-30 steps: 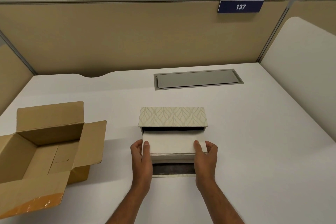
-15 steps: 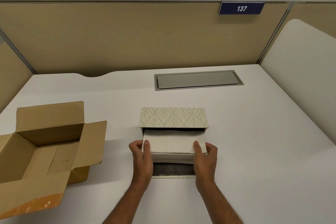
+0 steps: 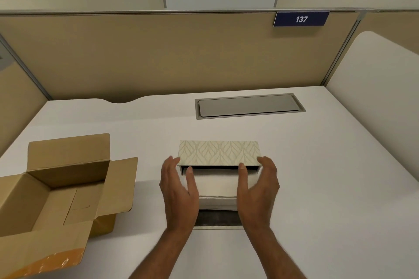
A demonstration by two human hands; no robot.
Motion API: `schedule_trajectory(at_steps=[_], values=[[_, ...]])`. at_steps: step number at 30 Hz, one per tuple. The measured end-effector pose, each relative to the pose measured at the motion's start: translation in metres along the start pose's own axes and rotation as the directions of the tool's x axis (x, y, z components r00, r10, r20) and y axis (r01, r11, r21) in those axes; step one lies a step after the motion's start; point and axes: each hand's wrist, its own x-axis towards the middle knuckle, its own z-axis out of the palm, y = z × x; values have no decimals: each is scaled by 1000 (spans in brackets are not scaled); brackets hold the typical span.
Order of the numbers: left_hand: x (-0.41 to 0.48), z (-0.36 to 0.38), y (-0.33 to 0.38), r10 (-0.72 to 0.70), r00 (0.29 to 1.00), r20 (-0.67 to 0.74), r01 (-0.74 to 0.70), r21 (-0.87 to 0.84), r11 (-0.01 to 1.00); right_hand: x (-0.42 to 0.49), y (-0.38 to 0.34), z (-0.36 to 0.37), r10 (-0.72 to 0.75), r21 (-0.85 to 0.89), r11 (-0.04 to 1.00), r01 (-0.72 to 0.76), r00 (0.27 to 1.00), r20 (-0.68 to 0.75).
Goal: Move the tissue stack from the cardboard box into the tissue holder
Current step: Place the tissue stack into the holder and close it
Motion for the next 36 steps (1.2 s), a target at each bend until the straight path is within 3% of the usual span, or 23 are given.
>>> schedule_trajectory(at_steps=[3, 7, 11, 14, 24, 31, 36], values=[[31, 5, 7, 59, 982, 180, -89, 169, 982, 25, -8, 14, -162, -173, 966, 191, 972, 169], [60, 12, 3, 55, 870, 490, -221, 287, 932, 55, -3, 30, -72, -396, 868, 300, 865, 496], [77, 14, 0, 23, 777, 630, -290, 325, 900, 71, 9, 35, 12, -437, 820, 369, 753, 658], [80, 15, 2, 10, 747, 664, -313, 338, 887, 74, 13, 35, -2, -438, 809, 392, 747, 665], [57, -18, 11, 84, 764, 640, -318, 261, 912, 49, 6, 0, -118, -232, 922, 311, 794, 596], [4, -44, 13, 210, 818, 535, -420, 308, 854, -1, 11, -28, -244, -192, 907, 375, 840, 485], [-29, -52, 7, 222, 815, 535, -465, 376, 802, -38, 26, -37, -254, -202, 907, 370, 862, 439]])
